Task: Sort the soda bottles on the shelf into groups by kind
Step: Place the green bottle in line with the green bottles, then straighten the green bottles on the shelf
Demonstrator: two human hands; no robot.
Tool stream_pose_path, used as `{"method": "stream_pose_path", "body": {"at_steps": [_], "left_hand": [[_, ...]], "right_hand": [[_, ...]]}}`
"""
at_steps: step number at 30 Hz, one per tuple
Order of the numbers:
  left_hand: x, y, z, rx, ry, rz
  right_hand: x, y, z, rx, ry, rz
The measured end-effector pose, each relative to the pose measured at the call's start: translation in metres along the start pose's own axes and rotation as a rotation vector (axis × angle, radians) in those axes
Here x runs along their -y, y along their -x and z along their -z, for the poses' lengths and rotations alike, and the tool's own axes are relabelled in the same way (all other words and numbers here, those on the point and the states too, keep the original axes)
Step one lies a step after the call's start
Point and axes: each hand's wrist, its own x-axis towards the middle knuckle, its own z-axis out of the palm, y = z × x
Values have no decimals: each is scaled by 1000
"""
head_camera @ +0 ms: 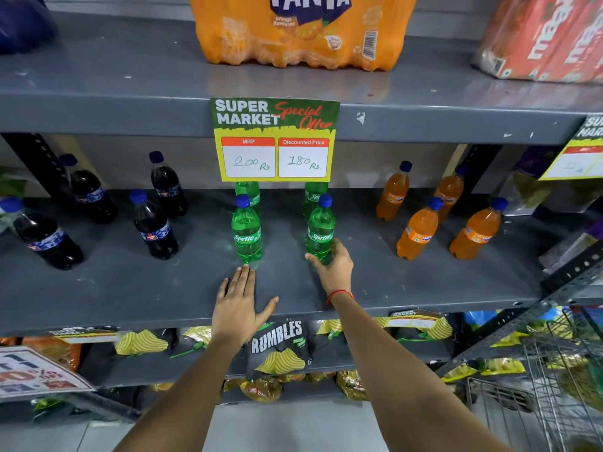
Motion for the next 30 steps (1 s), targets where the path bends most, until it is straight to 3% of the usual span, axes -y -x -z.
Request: {"method": "stream_pose_path", "body": {"at_steps": [22, 27, 30], "left_hand": [[1, -2, -1, 19, -30, 1], [4, -1, 1, 41, 0, -36], [19, 6, 7, 21, 24, -44]], "right_hand": [[-3, -5, -2, 82, 98, -8], [-3, 5, 0, -40, 35, -99], [1, 27, -7, -156, -7, -37]]}}
